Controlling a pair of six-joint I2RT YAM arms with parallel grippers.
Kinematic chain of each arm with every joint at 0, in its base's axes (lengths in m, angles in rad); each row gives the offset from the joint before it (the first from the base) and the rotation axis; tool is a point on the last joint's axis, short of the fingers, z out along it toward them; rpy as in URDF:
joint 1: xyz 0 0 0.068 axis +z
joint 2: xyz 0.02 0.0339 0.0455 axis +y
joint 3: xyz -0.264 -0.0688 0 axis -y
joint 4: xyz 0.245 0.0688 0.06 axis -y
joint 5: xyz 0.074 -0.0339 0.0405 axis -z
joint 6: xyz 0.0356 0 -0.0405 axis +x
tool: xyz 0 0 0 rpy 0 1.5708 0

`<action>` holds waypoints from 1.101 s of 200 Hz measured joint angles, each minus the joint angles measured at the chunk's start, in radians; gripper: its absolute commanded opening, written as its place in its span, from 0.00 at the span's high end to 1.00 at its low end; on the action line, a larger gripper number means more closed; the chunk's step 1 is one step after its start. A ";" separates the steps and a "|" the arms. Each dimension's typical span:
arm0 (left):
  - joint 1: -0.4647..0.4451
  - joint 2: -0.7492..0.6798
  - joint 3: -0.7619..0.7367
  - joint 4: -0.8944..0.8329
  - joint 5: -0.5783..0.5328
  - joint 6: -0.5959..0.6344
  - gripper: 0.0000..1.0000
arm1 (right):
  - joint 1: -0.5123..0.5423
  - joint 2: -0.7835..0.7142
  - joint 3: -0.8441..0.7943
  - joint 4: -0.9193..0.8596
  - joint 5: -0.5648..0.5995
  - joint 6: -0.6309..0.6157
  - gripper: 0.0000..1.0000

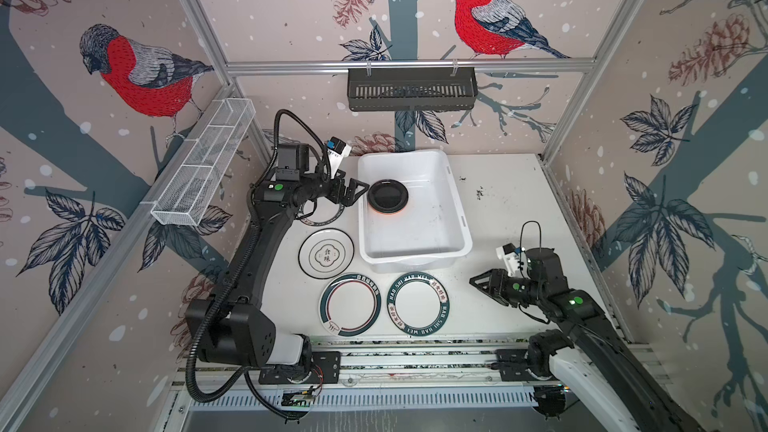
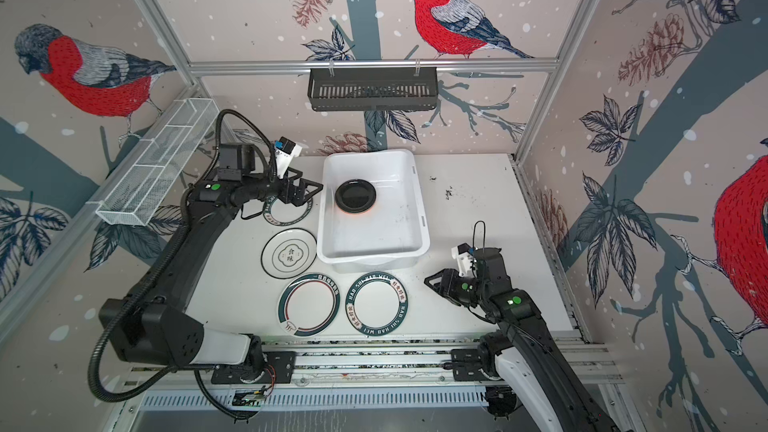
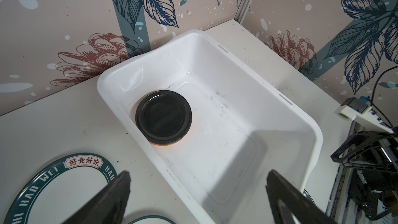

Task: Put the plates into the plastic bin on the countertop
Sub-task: 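Move the right gripper down to the green-rimmed white plate's edge, then close the right gripper on the green-rimmed plate's rim and tilt it up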

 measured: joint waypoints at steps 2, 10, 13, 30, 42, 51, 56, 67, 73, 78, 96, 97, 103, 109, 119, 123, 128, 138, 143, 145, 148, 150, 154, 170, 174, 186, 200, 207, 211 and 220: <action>0.000 -0.002 0.000 0.000 0.000 0.000 0.02 | 0.002 0.000 -0.008 0.003 -0.001 0.003 0.56; 0.000 -0.007 -0.003 0.002 0.003 0.002 0.02 | 0.011 -0.002 -0.037 0.017 -0.006 0.018 0.56; 0.000 -0.009 -0.005 0.003 0.007 0.003 0.02 | 0.016 -0.002 -0.047 0.024 -0.008 0.028 0.56; 0.000 -0.013 -0.013 0.003 0.018 0.004 0.02 | 0.050 0.008 -0.100 0.063 -0.015 0.051 0.56; 0.000 -0.014 -0.020 0.003 0.022 0.007 0.02 | 0.078 0.025 -0.128 0.100 -0.016 0.079 0.56; 0.000 -0.015 -0.026 0.003 0.024 0.007 0.03 | 0.098 0.042 -0.147 0.133 -0.017 0.103 0.56; 0.000 -0.016 -0.029 0.004 0.026 0.007 0.02 | 0.108 0.051 -0.156 0.151 -0.018 0.106 0.56; 0.000 -0.023 -0.037 0.006 0.029 0.007 0.02 | 0.132 0.072 -0.176 0.198 -0.021 0.133 0.56; -0.001 -0.027 -0.041 0.007 0.033 0.007 0.02 | 0.143 0.085 -0.186 0.225 -0.021 0.146 0.56; -0.001 -0.030 -0.043 0.008 0.038 0.007 0.02 | 0.151 0.092 -0.194 0.244 -0.021 0.158 0.56; -0.002 -0.034 -0.047 0.013 0.044 0.006 0.02 | 0.180 0.111 -0.229 0.326 -0.021 0.197 0.56; -0.002 -0.034 -0.047 0.014 0.044 0.006 0.02 | 0.182 0.113 -0.232 0.332 -0.021 0.202 0.56; -0.002 -0.034 -0.047 0.017 0.045 0.006 0.02 | 0.188 0.119 -0.240 0.355 -0.021 0.208 0.56; -0.002 -0.034 -0.047 0.021 0.045 0.006 0.02 | 0.195 0.129 -0.248 0.377 -0.021 0.218 0.56; -0.002 -0.034 -0.047 0.029 0.045 0.001 0.02 | 0.202 0.138 -0.254 0.399 -0.021 0.233 0.56; -0.002 -0.034 -0.047 0.031 0.046 -0.008 0.02 | 0.204 0.140 -0.255 0.408 -0.021 0.233 0.56; -0.002 -0.034 -0.047 0.033 0.046 -0.013 0.02 | 0.206 0.145 -0.256 0.421 -0.020 0.234 0.56; -0.002 -0.033 -0.047 0.037 0.049 -0.016 0.02 | 0.211 0.155 -0.259 0.450 -0.020 0.242 0.56; -0.003 -0.032 -0.047 0.039 0.050 -0.020 0.02 | 0.214 0.162 -0.263 0.466 -0.019 0.254 0.56; -0.003 -0.032 -0.047 0.039 0.051 -0.020 0.02 | 0.215 0.165 -0.264 0.472 -0.019 0.256 0.57; -0.003 -0.032 -0.047 0.040 0.051 -0.020 0.02 | 0.216 0.171 -0.267 0.481 -0.019 0.255 0.57; -0.003 -0.032 -0.047 0.040 0.052 -0.021 0.02 | 0.217 0.174 -0.269 0.486 -0.019 0.256 0.57; -0.004 -0.031 -0.047 0.040 0.052 -0.021 0.02 | 0.218 0.181 -0.272 0.494 -0.017 0.256 0.57; -0.005 -0.030 -0.044 0.040 0.061 -0.031 0.02 | 0.225 0.214 -0.283 0.532 -0.015 0.264 0.58; -0.005 -0.030 -0.043 0.040 0.064 -0.035 0.02 | 0.226 0.222 -0.285 0.539 -0.015 0.267 0.58; -0.006 -0.030 -0.039 0.040 0.067 -0.035 0.02 | 0.230 0.247 -0.285 0.565 -0.013 0.278 0.59; -0.006 -0.030 -0.038 0.042 0.068 -0.035 0.02 | 0.236 0.274 -0.285 0.599 -0.013 0.278 0.59; -0.006 -0.029 -0.037 0.042 0.067 -0.035 0.02 | 0.239 0.288 -0.285 0.616 -0.013 0.278 0.59; -0.006 -0.029 -0.037 0.043 0.068 -0.035 0.02 | 0.239 0.297 -0.285 0.624 -0.013 0.279 0.59; -0.007 -0.029 -0.037 0.044 0.068 -0.035 0.02 | 0.243 0.319 -0.284 0.645 -0.014 0.281 0.59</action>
